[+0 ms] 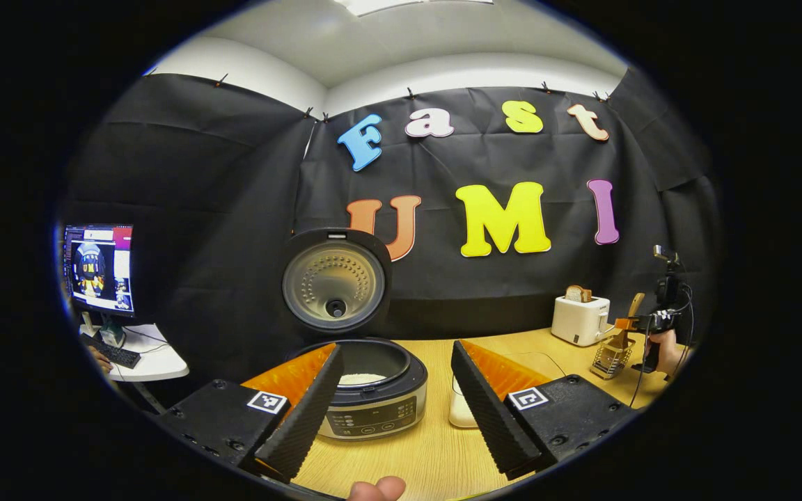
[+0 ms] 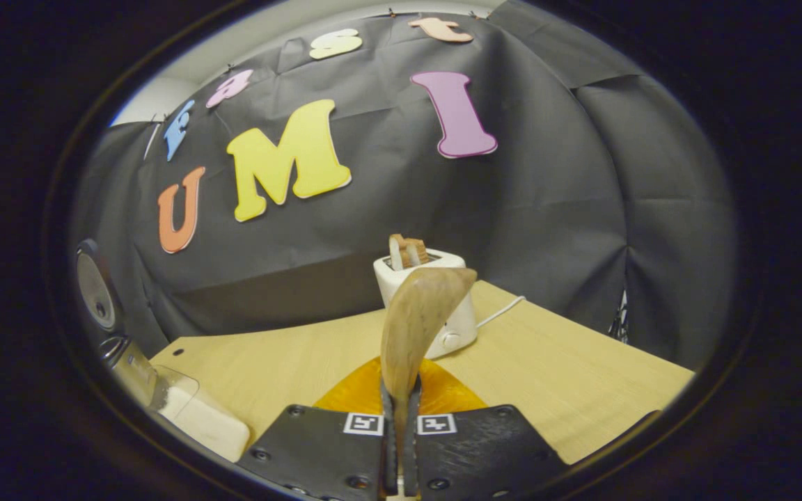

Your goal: Close the left gripper, press the button to open the rice cooker; take a wooden spoon from the chopstick holder with the right hand, scoop a spoonful of rice and pour it into the rice cooker, then put the wooden spoon back into the chopstick holder.

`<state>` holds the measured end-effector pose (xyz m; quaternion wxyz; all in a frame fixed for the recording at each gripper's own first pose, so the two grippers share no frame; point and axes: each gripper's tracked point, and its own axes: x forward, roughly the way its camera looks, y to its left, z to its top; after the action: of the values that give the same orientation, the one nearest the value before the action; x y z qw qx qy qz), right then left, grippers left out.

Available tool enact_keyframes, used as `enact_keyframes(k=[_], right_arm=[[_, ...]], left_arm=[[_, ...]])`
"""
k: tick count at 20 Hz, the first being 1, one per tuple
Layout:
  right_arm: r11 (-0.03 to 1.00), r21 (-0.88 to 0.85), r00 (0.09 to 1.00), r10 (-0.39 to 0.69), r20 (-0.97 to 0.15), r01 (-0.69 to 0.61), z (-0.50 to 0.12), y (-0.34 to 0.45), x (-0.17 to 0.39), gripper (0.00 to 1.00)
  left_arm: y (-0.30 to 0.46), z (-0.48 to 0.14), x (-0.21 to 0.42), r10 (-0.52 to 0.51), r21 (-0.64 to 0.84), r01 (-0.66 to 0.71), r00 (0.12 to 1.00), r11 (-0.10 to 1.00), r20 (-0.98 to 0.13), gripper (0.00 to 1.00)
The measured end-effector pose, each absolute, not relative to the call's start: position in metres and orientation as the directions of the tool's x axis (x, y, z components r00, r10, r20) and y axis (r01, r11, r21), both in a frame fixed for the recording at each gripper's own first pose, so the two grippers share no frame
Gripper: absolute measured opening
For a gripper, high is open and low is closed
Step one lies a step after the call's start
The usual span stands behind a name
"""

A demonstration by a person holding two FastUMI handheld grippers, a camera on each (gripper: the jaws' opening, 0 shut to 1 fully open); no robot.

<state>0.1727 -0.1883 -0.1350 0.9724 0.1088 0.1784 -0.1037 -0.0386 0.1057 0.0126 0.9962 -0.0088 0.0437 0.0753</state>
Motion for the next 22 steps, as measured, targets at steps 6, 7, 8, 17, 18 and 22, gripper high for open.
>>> enact_keyframes(k=[6, 7, 8, 17, 18, 22], right_arm=[[0.951, 0.183, 0.934, -0.186, -0.307, 0.249, -0.111, -0.199, 0.163, 0.19], [0.949, 0.192, 0.937, -0.187, -0.296, 0.250, -0.107, -0.202, 0.162, 0.20], [0.947, 0.190, 0.937, -0.199, -0.288, 0.259, -0.103, -0.209, 0.157, 0.29], [0.947, 0.133, 0.951, -0.272, -0.147, 0.291, -0.045, -0.237, 0.109, 0.99], [0.954, 0.098, 0.954, -0.271, -0.131, 0.285, -0.037, -0.235, 0.105, 0.94], [0.972, 0.027, 0.970, -0.229, -0.077, 0.232, -0.008, -0.216, 0.080, 0.90]], left_arm=[[0.101, 0.012, -0.037, 0.137, -0.046, -0.142, 0.986, 0.989, -0.094, 0.99], [0.099, 0.013, -0.038, 0.134, -0.053, -0.139, 0.987, 0.989, -0.093, 0.99], [0.098, 0.014, -0.038, 0.135, -0.058, -0.140, 0.987, 0.988, -0.089, 0.99], [0.070, 0.020, -0.030, 0.150, -0.058, -0.152, 0.988, 0.987, -0.048, 0.99], [0.068, 0.018, -0.027, 0.152, -0.065, -0.155, 0.987, 0.986, -0.051, 0.99], [0.075, 0.024, -0.010, 0.176, -0.085, -0.181, 0.982, 0.980, -0.072, 0.99]])
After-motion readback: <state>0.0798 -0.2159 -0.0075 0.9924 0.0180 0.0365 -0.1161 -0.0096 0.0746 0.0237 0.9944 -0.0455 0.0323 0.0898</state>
